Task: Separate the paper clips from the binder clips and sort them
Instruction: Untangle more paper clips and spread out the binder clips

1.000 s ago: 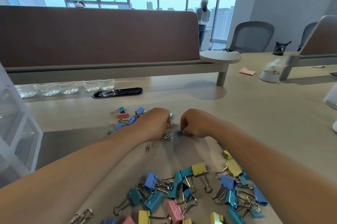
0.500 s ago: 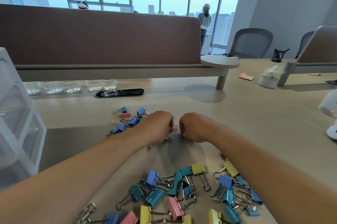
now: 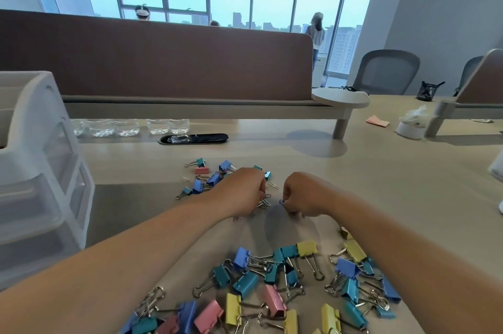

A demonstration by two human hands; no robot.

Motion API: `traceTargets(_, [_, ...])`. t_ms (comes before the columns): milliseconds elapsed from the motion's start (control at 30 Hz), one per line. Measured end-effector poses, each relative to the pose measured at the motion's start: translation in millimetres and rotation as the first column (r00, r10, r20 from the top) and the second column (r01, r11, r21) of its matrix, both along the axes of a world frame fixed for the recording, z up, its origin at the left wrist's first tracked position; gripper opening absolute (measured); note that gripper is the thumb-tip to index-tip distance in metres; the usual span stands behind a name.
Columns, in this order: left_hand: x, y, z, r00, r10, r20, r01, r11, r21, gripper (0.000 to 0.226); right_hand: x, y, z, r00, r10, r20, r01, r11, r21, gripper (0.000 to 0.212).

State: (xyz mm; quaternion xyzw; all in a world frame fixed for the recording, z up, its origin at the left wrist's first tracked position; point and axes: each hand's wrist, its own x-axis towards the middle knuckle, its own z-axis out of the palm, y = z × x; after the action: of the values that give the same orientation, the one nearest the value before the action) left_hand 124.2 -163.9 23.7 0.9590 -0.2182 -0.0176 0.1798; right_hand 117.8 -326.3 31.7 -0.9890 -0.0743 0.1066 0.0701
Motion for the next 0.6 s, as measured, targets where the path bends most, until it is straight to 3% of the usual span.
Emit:
traceTargets(267, [-38, 25, 29, 0.996, 0.088, 0.021, -0.086, 0.994, -0.074, 0.010, -32, 25, 39, 0.999, 0.030, 0.024, -0.035, 0.968, 0.250, 0.011])
traceTargets(600, [-104, 132, 99, 0.952, 0.275, 0.135, -0.260, 0.958, -0.124, 0.011, -68, 130, 121, 0.954, 0.250, 0.167, -0.284, 0.934, 0.218, 0.008])
